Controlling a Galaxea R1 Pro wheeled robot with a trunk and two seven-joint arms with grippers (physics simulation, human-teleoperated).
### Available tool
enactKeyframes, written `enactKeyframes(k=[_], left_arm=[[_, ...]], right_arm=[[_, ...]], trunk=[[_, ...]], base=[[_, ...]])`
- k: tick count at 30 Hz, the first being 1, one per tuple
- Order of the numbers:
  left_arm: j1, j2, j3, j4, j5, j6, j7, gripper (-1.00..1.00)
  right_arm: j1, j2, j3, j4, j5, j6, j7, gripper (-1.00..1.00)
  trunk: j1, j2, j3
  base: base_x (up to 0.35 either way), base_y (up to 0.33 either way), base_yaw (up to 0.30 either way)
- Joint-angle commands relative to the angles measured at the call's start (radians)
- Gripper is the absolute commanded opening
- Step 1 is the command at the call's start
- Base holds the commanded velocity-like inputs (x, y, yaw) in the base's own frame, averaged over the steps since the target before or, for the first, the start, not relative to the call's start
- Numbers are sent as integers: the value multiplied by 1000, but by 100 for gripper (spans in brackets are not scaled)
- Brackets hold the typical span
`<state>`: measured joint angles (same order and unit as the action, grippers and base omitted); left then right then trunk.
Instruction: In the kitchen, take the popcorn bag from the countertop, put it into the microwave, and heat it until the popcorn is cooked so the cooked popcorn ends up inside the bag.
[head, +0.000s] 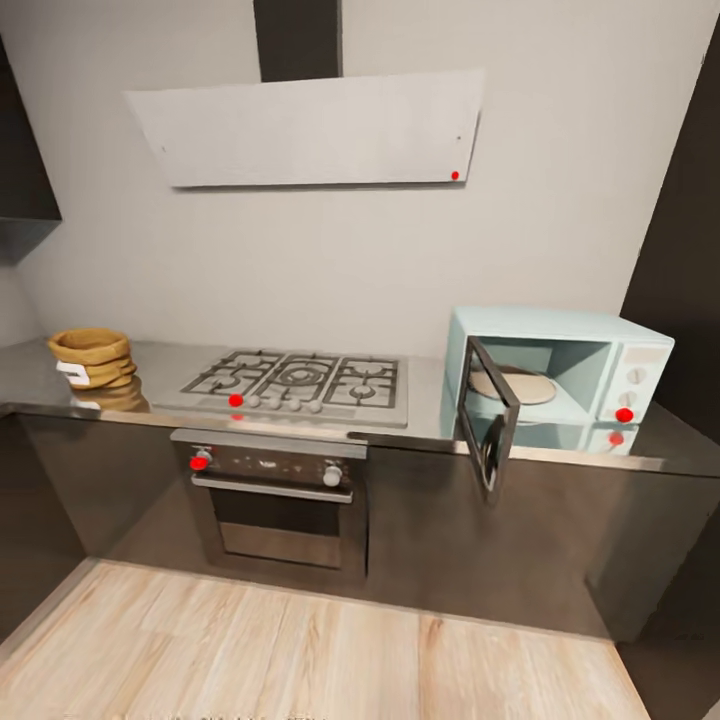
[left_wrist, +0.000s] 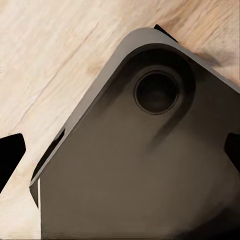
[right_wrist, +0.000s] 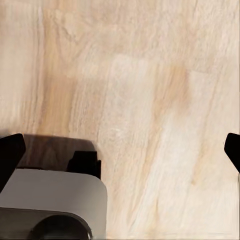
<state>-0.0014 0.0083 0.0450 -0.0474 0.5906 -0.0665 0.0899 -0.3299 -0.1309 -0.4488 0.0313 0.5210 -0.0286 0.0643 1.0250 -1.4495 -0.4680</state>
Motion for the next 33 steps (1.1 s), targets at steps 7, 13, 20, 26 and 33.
enactKeyframes(k=[7,13,20,26,33], left_arm=[[0,-2,-14,-2,-18,84,-1,100],[0,-3,-14,-4,-130,68,-1,100],[0,-3,-3,-2,-138,-14,1,100],[0,-3,-1,-2,-138,-16,1,100],[0,-2,0,-2,-138,-16,1,100]], right_arm=[[108,34,-9,2,9,-26,-35,100],[119,32,-10,2,6,-28,-35,100],[124,24,-8,1,10,-59,-35,100],[124,32,-7,1,8,-63,-35,100],[124,30,-7,2,7,-63,-36,100]], trunk=[[0,-1,-1],[0,-1,-1],[0,-1,-1],[0,-1,-1],[0,-1,-1]], base=[[0,0,288],[0,0,285],[0,0,284],[0,0,284],[0,0,284]])
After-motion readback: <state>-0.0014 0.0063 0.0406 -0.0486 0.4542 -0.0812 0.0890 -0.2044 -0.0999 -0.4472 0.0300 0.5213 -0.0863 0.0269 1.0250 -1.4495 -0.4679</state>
